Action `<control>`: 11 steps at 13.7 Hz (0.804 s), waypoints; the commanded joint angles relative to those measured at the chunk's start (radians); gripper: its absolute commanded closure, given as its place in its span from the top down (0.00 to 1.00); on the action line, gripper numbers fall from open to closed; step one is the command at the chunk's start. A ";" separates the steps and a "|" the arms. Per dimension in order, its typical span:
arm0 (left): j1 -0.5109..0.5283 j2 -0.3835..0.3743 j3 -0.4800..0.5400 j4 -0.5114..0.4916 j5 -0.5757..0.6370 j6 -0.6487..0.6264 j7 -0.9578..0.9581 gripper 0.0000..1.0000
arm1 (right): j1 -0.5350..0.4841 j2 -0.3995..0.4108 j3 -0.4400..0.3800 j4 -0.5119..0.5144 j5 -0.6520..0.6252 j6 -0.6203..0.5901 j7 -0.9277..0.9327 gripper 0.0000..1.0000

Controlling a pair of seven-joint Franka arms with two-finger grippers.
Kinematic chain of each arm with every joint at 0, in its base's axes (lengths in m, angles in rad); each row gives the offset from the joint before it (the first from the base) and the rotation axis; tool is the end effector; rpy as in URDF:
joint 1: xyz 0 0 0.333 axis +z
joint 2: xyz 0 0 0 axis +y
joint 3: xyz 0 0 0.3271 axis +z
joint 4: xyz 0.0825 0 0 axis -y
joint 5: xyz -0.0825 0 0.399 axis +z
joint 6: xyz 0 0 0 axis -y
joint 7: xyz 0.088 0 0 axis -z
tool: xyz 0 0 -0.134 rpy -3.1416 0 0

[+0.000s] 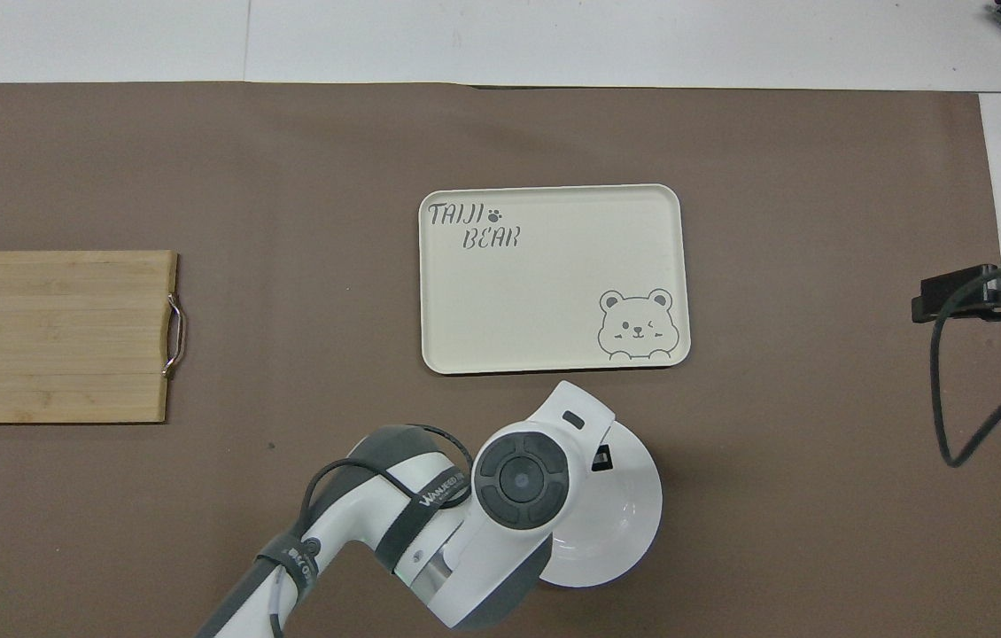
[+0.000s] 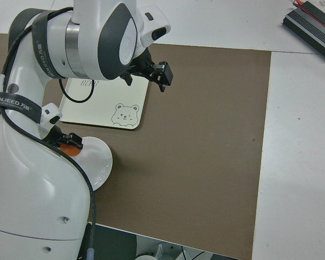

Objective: Place orange and plate with both arms
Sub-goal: 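Carry the orange with the left gripper onto the white plate and release, then withdraw the left gripper to the board while the right gripper reaches the plate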

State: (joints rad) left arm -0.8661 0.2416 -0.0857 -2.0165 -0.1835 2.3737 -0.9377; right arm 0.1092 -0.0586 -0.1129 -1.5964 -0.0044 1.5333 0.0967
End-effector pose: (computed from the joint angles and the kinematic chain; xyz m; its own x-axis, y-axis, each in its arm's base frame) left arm 0.3577 -0.5093 0.3196 0.9918 0.1077 -0.0684 0.1185 -0.9766 0.1794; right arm 0.5468 -0.0045 0.6254 0.9950 -0.1002 -0.0051 -0.1002 -0.9950 -0.0017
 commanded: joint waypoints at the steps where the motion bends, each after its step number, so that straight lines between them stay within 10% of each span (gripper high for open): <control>1: -0.057 0.042 0.021 -0.016 -0.021 0.081 -0.059 0.78 | -0.008 -0.015 0.002 -0.014 0.006 -0.002 -0.008 1.00; 2: -0.057 0.041 0.023 -0.016 -0.021 0.073 -0.061 1.00 | -0.008 -0.015 0.002 -0.014 0.006 -0.002 -0.008 1.00; 11: 0.229 -0.102 0.032 0.102 -0.007 -0.175 0.079 1.00 | -0.048 -0.036 -0.011 -0.117 0.215 0.048 -0.176 1.00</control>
State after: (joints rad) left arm -0.7172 0.1642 -0.0459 -1.9425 -0.1834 2.2725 -0.9441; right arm 0.0910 -0.0606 -0.1232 -1.6389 0.1238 1.5521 -0.0187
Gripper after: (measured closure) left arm 0.000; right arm 0.000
